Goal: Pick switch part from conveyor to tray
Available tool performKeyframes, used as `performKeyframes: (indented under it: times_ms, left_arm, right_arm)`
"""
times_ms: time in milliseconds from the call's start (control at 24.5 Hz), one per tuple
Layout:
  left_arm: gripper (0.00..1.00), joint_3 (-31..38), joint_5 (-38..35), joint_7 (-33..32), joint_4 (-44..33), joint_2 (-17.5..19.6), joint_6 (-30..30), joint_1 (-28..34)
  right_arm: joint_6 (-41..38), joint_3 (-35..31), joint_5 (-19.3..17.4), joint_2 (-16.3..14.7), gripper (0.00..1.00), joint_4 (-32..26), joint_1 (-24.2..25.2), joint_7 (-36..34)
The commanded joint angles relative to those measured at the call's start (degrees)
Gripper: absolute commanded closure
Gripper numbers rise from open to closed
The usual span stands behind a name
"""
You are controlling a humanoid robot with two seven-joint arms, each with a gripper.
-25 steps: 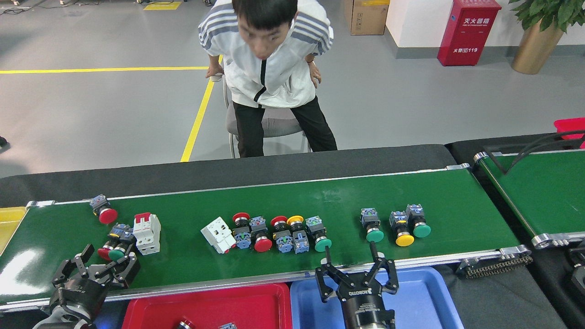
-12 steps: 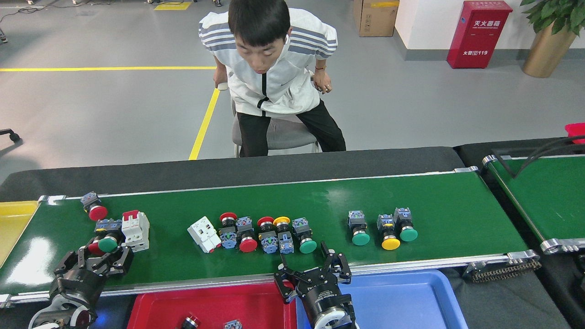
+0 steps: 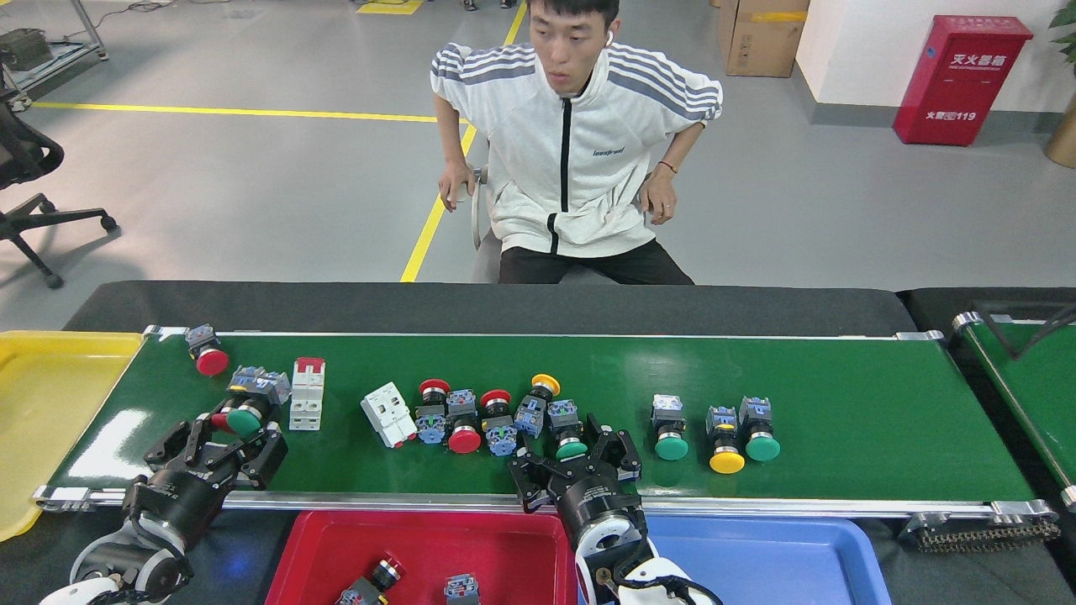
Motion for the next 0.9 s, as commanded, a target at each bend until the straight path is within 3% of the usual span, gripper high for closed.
performKeyframes:
  times_ms: [0, 82, 163, 204, 326, 530, 734, 775, 856]
  left_arm:
    - [0.85, 0.11, 0.7, 0.2, -5.62, 0.29, -7.43, 3.53]
    - [0.83, 0.02, 0.7, 0.11, -12.12, 0.2, -8.84, 10.91]
    - [0.75, -1.03, 0.7, 0.11, -16.86, -0.06, -8.84, 17.32]
    - [0.64, -1.83, 0.7, 0.02, -17.84, -0.32, -8.84, 18.65]
    - [0.0, -2.88, 0.61, -0.07, -19.42, -1.73, -8.84, 20.41]
    - [0.0, -2.44, 0.44, -0.07, -19.68, -2.61, -8.84, 21.2]
    - [0.0, 4.06, 0.88, 0.11, -19.42, -4.01, -8.4, 21.2]
    - [0.0, 6.08, 0.88, 0.11, -19.33, -4.19, -3.47, 21.2]
    - [0.0, 8.36, 0.88, 0.11, -18.72, -4.45, 6.45, 21.02]
  right_arm:
    - [-0.46, -0.08, 0.09, -0.27, 0.73, 0.19, -0.78, 0.06]
    - [-1.34, -0.08, 0.35, -0.36, 0.93, 0.19, -0.78, -0.03]
    - [-1.51, -0.08, 0.44, -0.62, 0.99, -0.43, -0.78, -0.91]
    - [-1.51, -0.08, 0.44, -0.62, 0.99, -0.78, -0.69, -1.35]
    - [-1.6, 0.09, 0.53, -1.06, 0.99, -4.74, 0.28, -1.88]
    - [-5.02, 3.25, 0.61, -4.23, 0.99, -15.36, 3.79, -1.88]
    - [-11.44, 12.84, 0.97, -12.49, 0.97, -29.26, 11.35, -1.79]
    - [-11.97, 14.86, 1.58, -12.84, 0.77, -30.05, 12.58, -1.7]
    - [-11.88, 16.09, 3.42, -12.4, 0.06, -29.87, 14.43, -1.61]
